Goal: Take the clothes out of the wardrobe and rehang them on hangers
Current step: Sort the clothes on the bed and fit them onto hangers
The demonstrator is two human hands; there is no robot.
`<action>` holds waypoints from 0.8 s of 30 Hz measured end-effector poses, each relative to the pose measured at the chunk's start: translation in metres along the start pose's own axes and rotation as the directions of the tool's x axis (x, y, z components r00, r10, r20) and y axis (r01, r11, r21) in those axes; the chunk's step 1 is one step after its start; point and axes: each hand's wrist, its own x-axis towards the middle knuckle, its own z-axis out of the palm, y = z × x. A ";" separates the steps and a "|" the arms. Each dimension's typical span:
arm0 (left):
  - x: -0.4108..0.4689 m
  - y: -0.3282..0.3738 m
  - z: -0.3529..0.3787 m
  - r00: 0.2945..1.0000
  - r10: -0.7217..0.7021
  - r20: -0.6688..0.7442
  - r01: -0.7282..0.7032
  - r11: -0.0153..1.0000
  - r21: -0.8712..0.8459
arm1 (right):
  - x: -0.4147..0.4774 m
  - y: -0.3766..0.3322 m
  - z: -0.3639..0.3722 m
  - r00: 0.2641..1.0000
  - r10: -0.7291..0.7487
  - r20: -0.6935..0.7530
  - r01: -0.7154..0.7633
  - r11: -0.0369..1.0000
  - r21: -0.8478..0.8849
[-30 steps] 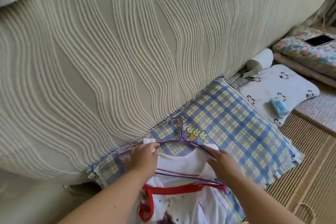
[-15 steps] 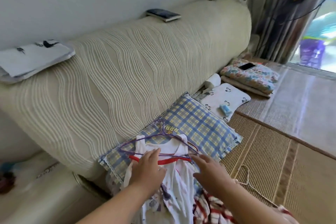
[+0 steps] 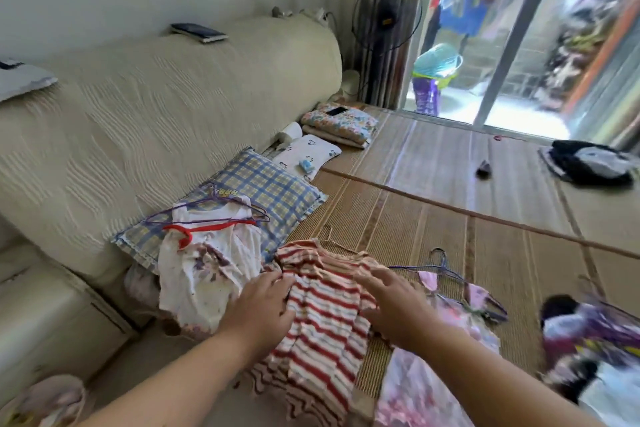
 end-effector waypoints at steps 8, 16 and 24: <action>-0.030 0.164 0.068 0.958 0.252 0.133 -0.251 0.968 -0.026 | -0.157 0.109 -0.007 0.953 0.303 -0.002 -0.303 0.953 0.010; -0.048 0.327 0.140 0.845 0.501 0.187 -0.494 0.865 -0.085 | -0.285 0.244 -0.011 0.831 0.557 -0.010 -0.553 0.828 0.095; -0.046 0.494 0.234 0.873 0.418 0.250 -0.398 0.908 -0.128 | -0.360 0.417 -0.020 0.815 0.574 0.080 -0.579 0.810 0.088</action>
